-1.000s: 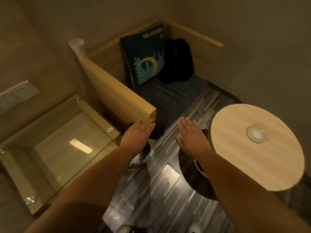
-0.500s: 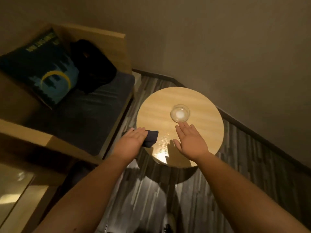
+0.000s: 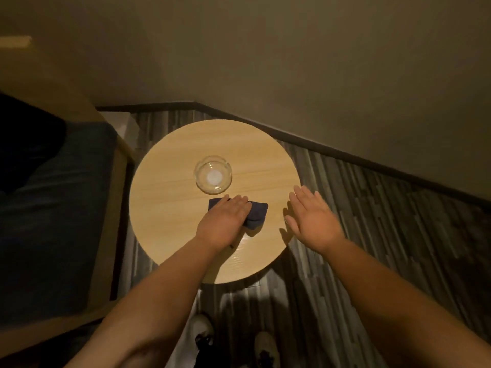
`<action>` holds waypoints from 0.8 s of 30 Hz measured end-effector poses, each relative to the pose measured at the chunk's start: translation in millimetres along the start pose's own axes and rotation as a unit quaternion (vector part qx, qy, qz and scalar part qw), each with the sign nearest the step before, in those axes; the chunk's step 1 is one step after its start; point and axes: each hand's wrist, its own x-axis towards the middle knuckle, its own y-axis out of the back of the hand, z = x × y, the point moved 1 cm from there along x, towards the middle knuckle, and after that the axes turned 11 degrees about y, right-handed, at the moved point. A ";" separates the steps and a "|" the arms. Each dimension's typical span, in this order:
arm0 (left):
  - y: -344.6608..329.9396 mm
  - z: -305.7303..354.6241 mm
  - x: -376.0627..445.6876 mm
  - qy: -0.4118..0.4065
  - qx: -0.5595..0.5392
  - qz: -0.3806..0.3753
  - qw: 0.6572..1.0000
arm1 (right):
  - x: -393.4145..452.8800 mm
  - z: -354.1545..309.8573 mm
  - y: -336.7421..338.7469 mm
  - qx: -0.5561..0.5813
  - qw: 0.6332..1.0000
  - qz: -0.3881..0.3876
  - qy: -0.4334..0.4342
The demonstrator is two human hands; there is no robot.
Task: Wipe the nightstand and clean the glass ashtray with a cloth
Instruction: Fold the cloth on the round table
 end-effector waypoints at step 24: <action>-63.4 -19.8 21.4 0.018 -0.177 0.036 0.983 | 41.1 -25.6 -64.2 0.113 0.993 0.032 0.007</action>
